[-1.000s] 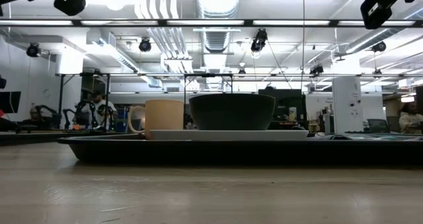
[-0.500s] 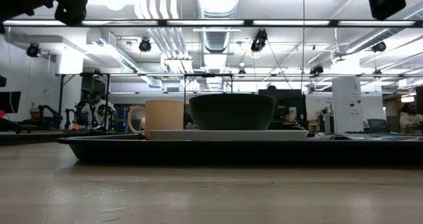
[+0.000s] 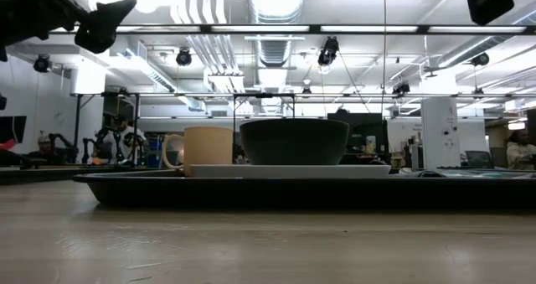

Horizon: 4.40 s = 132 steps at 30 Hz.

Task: Set up tray
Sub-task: Return to Home Position

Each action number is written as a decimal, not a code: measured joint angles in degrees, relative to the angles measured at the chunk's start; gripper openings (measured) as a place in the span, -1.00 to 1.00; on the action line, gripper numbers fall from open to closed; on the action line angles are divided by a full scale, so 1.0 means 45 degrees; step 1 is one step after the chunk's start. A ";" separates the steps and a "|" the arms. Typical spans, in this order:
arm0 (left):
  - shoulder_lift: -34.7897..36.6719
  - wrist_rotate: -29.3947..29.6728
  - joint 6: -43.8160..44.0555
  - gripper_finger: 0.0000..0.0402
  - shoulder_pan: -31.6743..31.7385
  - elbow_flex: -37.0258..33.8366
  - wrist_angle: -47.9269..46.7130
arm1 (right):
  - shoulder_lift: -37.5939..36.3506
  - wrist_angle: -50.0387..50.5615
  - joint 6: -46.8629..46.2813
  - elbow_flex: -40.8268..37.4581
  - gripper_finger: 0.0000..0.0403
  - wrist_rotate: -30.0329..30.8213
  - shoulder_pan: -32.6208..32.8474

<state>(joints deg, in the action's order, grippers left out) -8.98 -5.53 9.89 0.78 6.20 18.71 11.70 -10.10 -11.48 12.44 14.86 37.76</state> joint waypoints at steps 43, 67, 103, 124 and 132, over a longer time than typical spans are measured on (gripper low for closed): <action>0.1667 0.3332 0.0229 0.65 -0.3751 -0.1248 -0.2336 | -0.2605 0.1143 -0.0135 -0.2650 -0.74 0.0456 -0.0004; -0.1343 0.3296 0.2103 0.65 -0.3101 -0.1253 -0.3631 | 0.0480 0.1464 -0.2918 -0.2641 -0.74 0.6392 -0.0067; -0.3159 0.5244 0.1253 0.65 -0.2901 -0.1243 -0.3065 | 0.3172 0.1483 -0.7077 -0.2636 -0.74 0.6365 -0.0058; -0.3164 0.5244 0.1258 0.65 -0.2901 -0.1243 -0.3068 | 0.3172 0.1479 -0.7074 -0.2636 -0.74 0.6365 -0.0058; -0.3164 0.5244 0.1258 0.65 -0.2902 -0.1243 -0.3064 | 0.3172 0.1479 -0.7073 -0.2636 -0.74 0.6365 -0.0058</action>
<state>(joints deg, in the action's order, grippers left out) -23.22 18.06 15.55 -12.28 0.60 4.92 25.98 -3.44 -43.31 0.58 43.51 37.50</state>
